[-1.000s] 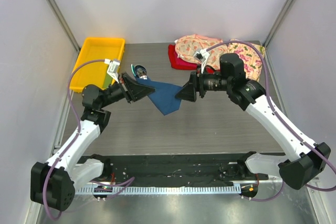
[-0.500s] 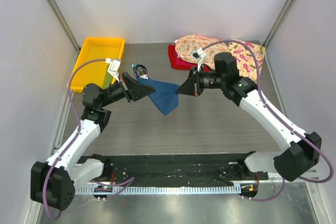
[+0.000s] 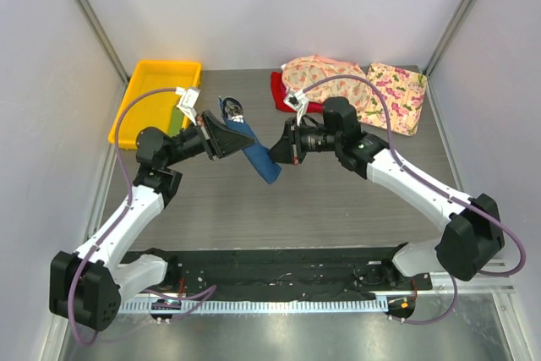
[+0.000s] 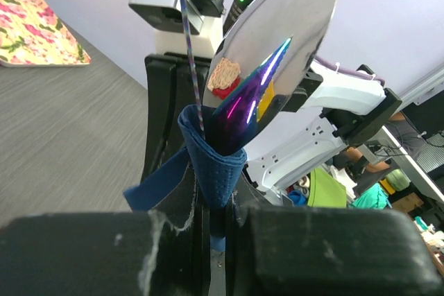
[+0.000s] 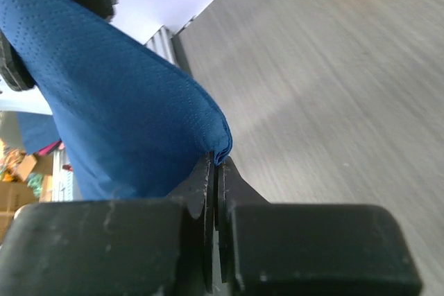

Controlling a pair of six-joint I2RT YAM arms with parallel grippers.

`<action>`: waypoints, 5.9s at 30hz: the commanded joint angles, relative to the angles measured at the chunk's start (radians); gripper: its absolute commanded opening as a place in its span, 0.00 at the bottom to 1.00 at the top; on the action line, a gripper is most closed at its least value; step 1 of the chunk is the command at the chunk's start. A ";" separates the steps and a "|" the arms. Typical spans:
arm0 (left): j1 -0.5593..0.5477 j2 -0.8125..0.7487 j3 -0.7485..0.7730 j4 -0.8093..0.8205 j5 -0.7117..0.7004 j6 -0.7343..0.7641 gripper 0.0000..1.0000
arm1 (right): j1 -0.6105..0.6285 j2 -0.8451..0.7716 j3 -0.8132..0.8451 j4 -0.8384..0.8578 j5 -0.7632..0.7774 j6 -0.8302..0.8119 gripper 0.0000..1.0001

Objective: Place the utensils on the paper napkin and roll it up

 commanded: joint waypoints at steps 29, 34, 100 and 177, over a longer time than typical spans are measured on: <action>-0.021 0.020 0.024 0.036 -0.065 0.036 0.00 | -0.190 -0.150 0.196 -0.436 0.019 -0.196 0.56; -0.021 0.034 0.026 0.028 -0.080 0.043 0.00 | -0.189 -0.246 0.240 -0.473 0.068 -0.204 0.62; -0.081 0.031 0.023 0.063 -0.047 0.032 0.44 | 0.129 -0.054 0.021 0.156 -0.013 0.139 0.01; -0.017 0.064 0.044 0.152 -0.111 -0.092 0.00 | 0.095 -0.129 -0.157 0.142 -0.087 0.113 0.34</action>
